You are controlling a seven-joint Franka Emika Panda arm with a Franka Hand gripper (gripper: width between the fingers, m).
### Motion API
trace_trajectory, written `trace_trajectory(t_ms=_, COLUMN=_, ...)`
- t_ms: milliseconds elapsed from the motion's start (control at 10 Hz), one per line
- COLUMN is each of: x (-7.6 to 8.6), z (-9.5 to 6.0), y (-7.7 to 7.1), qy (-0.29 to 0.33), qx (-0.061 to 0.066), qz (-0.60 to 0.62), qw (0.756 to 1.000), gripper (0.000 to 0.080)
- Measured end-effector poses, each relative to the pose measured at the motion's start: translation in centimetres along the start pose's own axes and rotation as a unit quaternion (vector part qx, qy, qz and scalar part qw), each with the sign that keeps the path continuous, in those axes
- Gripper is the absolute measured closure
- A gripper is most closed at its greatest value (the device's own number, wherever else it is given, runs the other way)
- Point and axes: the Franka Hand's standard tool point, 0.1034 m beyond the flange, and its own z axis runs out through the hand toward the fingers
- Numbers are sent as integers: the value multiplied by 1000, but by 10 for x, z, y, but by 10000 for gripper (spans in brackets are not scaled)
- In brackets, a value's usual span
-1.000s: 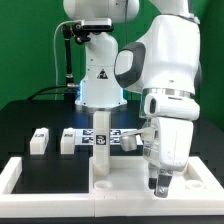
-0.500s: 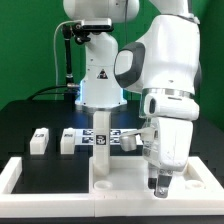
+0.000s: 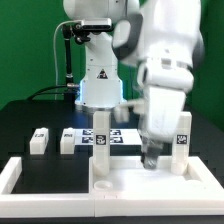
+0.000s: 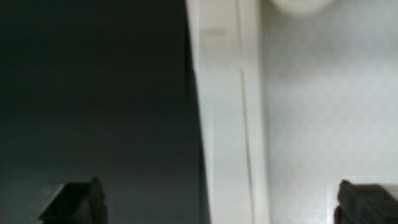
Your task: Assemble desk
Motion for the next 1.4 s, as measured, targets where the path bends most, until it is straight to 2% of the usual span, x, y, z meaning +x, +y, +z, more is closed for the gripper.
trace_trajectory(t_ms=100, x=-18, z=-18, y=10, qy=-8, qx=6, qz=14, qw=1000, gripper=151)
trace_trajectory(t_ms=200, x=-24, z=-26, y=17, qy=-11, qx=3, qz=28, qw=1000, gripper=151)
trace_trajectory(t_ms=600, x=-25, z=-22, y=13, qy=-12, qx=7, qz=28, qw=1000, gripper=151)
trace_trajectory(t_ms=700, x=-30, z=-20, y=8, qy=-16, qx=13, qz=33, qw=999, gripper=151)
trace_trajectory(t_ms=800, x=-43, z=-28, y=6, qy=-26, qx=27, qz=31, qw=999, gripper=151)
trace_trajectory(t_ms=1000, x=-63, z=-52, y=-1, qy=-73, qx=55, qz=43, qw=995, gripper=151)
trace_trajectory(t_ms=1100, x=-75, z=-58, y=-3, qy=-93, qx=64, qz=44, qw=993, gripper=151)
trace_trajectory(t_ms=1200, x=-89, z=-58, y=-9, qy=-121, qx=73, qz=50, qw=989, gripper=151)
trace_trajectory(t_ms=1300, x=-94, z=-54, y=-15, qy=-138, qx=76, qz=67, qw=985, gripper=151)
trace_trajectory(t_ms=1400, x=-89, z=-53, y=-19, qy=-164, qx=85, qz=66, qw=981, gripper=151)
